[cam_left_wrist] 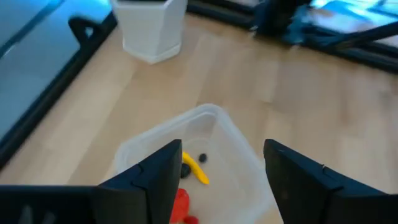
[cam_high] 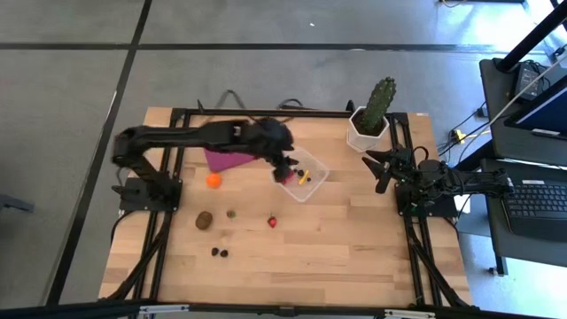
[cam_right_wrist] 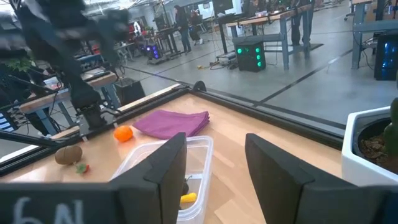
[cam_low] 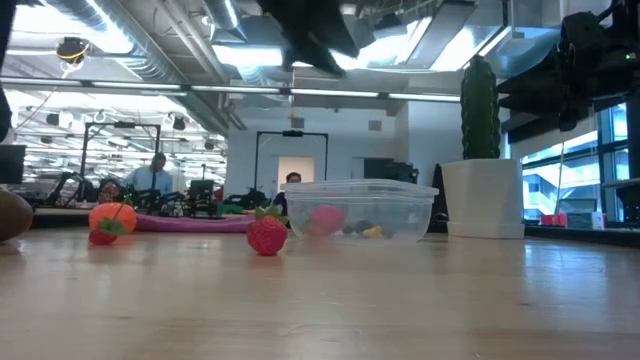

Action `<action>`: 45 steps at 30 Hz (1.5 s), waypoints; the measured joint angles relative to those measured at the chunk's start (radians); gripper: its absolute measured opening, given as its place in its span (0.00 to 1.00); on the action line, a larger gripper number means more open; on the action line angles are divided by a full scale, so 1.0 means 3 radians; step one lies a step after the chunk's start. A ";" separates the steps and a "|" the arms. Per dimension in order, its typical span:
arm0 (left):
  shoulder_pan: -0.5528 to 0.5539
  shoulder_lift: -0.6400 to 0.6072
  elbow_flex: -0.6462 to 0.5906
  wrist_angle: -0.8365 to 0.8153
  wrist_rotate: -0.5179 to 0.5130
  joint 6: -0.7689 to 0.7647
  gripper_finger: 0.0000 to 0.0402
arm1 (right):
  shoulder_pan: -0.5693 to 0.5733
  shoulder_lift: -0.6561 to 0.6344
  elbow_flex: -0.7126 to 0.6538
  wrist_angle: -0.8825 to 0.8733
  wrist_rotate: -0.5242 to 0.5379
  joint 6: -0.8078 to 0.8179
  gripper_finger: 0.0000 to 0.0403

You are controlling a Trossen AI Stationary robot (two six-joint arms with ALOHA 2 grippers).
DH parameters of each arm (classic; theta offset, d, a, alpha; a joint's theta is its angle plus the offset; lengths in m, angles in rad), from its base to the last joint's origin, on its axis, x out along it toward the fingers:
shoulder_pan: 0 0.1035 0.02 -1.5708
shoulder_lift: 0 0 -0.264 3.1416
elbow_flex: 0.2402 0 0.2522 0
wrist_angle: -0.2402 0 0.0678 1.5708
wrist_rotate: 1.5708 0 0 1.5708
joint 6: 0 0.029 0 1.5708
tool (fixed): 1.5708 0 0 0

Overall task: Pick and placing Produce into tupperware
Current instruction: Put the right red strawberry into the transparent container

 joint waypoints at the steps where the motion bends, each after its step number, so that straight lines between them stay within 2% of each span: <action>1: -0.0026 -0.0115 0.0000 -0.0075 0.0003 0.0059 0.54 | 0.0000 -0.0001 0.0000 0.0001 0.0002 -0.0002 0.42; 6: -0.0234 -0.0504 0.0001 -0.0511 0.0007 0.0525 0.54 | 0.0000 0.0000 0.0000 0.0001 0.0002 -0.0040 0.42; 9: -0.0449 -0.0557 0.0001 -0.0813 -0.0041 0.0685 0.54 | -0.0001 -0.0001 0.0000 0.0003 0.0001 -0.0079 0.42; 11: -0.0622 -0.0523 0.0001 -0.1041 -0.0191 0.0810 0.53 | 0.0000 -0.0001 0.0000 0.0003 0.0000 -0.0083 0.42; 14: -0.0853 -0.0367 -0.0001 -0.1217 -0.0428 0.0862 0.51 | -0.0001 0.0000 0.0000 0.0007 -0.0001 -0.0084 0.42; 17: -0.0998 -0.0176 -0.0003 -0.1265 -0.0472 0.0959 0.51 | -0.0001 0.0000 0.0000 0.0008 -0.0001 -0.0085 0.42; 21: -0.1104 0.0138 -0.0003 -0.1270 -0.0470 0.1384 0.50 | -0.0001 -0.0001 0.0000 0.0018 -0.0001 -0.0085 0.42; 27: -0.1096 0.0559 -0.0003 -0.1250 -0.0168 0.1829 0.51 | -0.0001 -0.0001 0.0000 0.0027 -0.0003 -0.0070 0.42; 36: -0.1097 0.0951 -0.0003 -0.1102 -0.0125 0.2908 0.50 | 0.0000 0.0000 0.0000 0.0007 -0.0004 -0.0071 0.42; 45: -0.1113 0.1228 -0.0003 -0.1160 0.0038 0.3331 0.50 | -0.0001 0.0000 0.0000 -0.0024 -0.0004 -0.0066 0.42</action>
